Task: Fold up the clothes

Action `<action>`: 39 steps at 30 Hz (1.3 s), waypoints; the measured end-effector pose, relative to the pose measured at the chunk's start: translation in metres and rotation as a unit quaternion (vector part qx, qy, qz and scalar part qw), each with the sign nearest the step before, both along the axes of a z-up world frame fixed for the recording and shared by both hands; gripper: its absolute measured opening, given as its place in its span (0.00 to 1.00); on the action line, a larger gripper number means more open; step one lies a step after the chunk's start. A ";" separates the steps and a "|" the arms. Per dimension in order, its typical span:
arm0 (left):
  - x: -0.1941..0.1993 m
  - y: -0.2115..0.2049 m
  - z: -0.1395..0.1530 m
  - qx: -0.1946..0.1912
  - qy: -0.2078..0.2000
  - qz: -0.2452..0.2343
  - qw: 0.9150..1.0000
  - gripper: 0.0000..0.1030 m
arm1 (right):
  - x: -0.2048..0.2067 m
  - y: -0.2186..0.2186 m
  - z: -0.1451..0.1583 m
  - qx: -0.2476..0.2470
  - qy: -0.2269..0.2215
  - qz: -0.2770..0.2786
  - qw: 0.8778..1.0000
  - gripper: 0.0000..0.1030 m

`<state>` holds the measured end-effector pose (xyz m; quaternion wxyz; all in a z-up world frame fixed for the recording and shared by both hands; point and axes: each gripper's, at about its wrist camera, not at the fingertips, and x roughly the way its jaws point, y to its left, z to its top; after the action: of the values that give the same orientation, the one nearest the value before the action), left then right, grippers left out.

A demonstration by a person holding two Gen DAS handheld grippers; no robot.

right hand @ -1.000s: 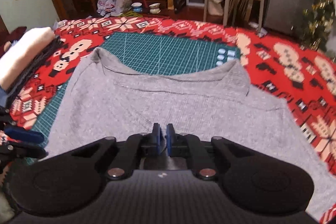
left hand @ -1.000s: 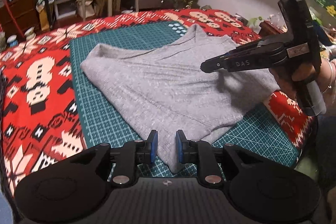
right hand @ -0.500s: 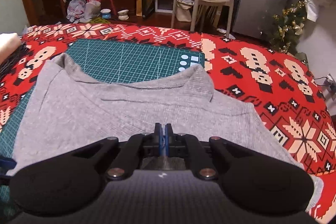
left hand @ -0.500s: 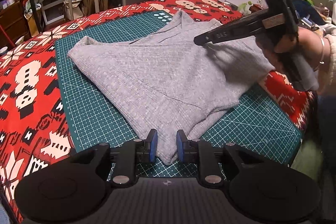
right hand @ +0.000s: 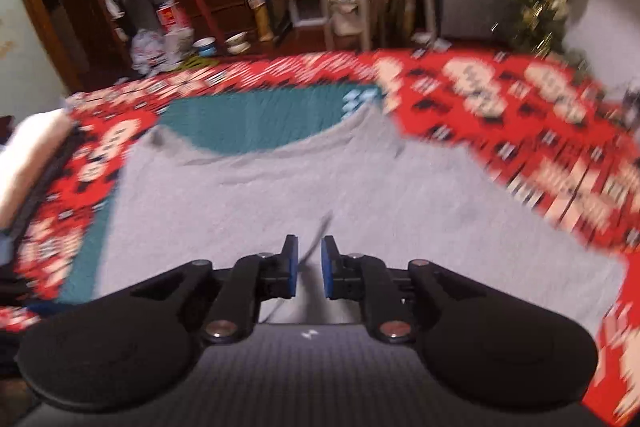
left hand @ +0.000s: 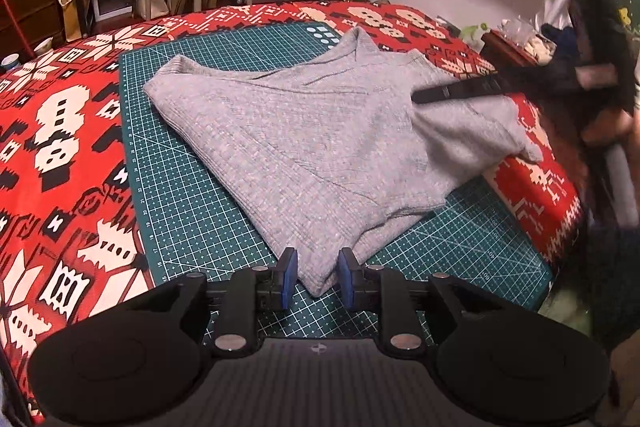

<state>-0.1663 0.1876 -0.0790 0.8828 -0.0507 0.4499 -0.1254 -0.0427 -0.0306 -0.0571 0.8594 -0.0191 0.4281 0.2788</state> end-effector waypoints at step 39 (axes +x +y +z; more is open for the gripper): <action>-0.015 0.002 -0.010 0.011 0.007 -0.013 1.000 0.14 | -0.070 0.011 -0.017 -0.049 -0.006 0.117 0.992 0.23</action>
<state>-0.1815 0.1893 -0.0890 0.8785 -0.0365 0.4578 -0.1315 -0.1132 -0.0196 -0.0741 0.8215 -0.1127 0.4312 0.3558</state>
